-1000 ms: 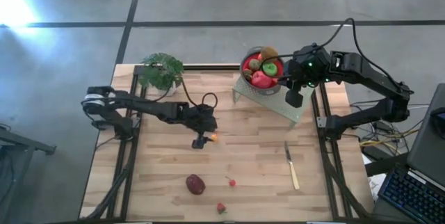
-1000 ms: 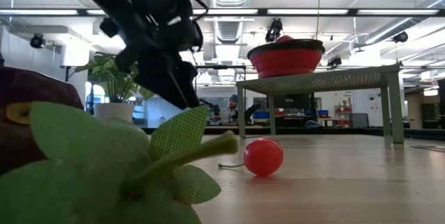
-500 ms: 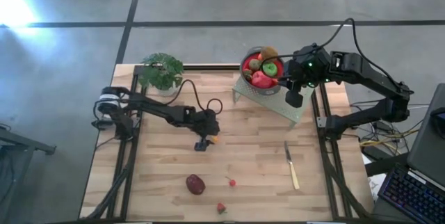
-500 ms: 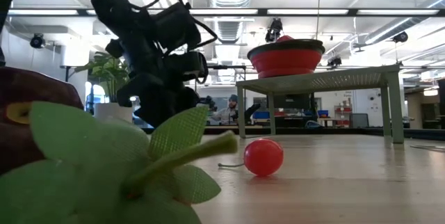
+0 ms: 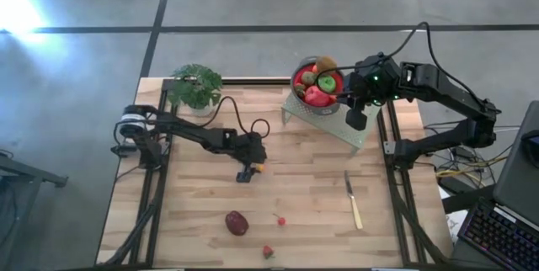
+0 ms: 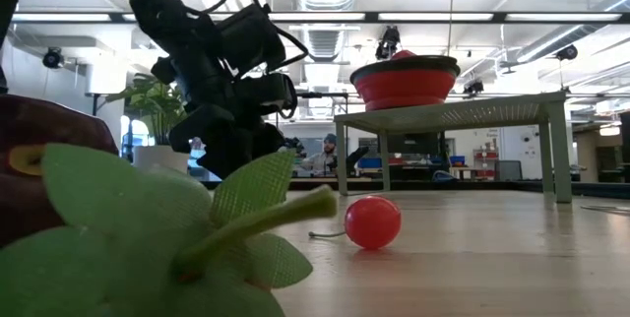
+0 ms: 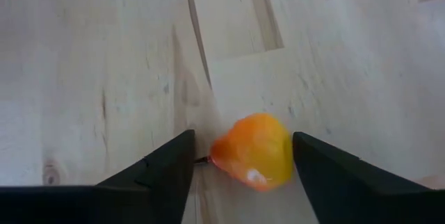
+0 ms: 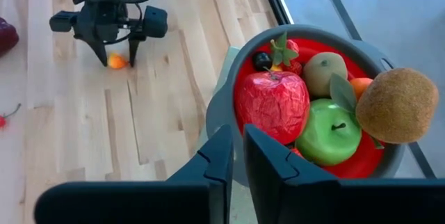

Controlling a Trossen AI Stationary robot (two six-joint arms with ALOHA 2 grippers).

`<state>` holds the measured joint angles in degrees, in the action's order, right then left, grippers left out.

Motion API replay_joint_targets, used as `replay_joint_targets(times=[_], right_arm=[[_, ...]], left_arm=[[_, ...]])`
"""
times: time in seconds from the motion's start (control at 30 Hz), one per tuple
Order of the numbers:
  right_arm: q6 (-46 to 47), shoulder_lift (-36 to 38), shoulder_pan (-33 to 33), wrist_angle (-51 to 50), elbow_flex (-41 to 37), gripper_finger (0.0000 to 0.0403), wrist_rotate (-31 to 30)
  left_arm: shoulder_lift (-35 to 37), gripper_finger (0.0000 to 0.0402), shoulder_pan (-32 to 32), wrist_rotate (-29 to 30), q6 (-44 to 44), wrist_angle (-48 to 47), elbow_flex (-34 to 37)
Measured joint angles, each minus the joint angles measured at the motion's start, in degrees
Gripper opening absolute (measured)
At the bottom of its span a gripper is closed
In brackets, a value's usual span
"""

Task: Pick & Place Fruit
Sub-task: Put the yellow pear into the red strainer bowl

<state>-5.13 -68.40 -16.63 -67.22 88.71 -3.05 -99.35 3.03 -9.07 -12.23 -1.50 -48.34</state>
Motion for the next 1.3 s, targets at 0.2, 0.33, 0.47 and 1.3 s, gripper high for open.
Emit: replay_joint_targets(times=[0.2,0.33,0.47,1.3], right_arm=[[0.0,0.0,0.0,0.0,-0.2,0.0019,0.0],[0.0,0.0,0.0,0.0,-0.4,0.0014,0.0],[0.0,0.0,0.0,0.0,-0.4,0.001,0.0],[-12.8,-0.1,24.4,23.5,-14.7,0.0008,-21.0]], left_arm=[[0.0,0.0187,0.0,-0.1,0.2,0.0,0.0],[0.1,0.0154,0.0,-0.4,0.3,0.0,0.0],[0.3,0.0144,0.0,-0.5,3.1,-0.1,0.0],[9.5,0.0154,6.7,-24.9,54.9,43.0,-0.7]])
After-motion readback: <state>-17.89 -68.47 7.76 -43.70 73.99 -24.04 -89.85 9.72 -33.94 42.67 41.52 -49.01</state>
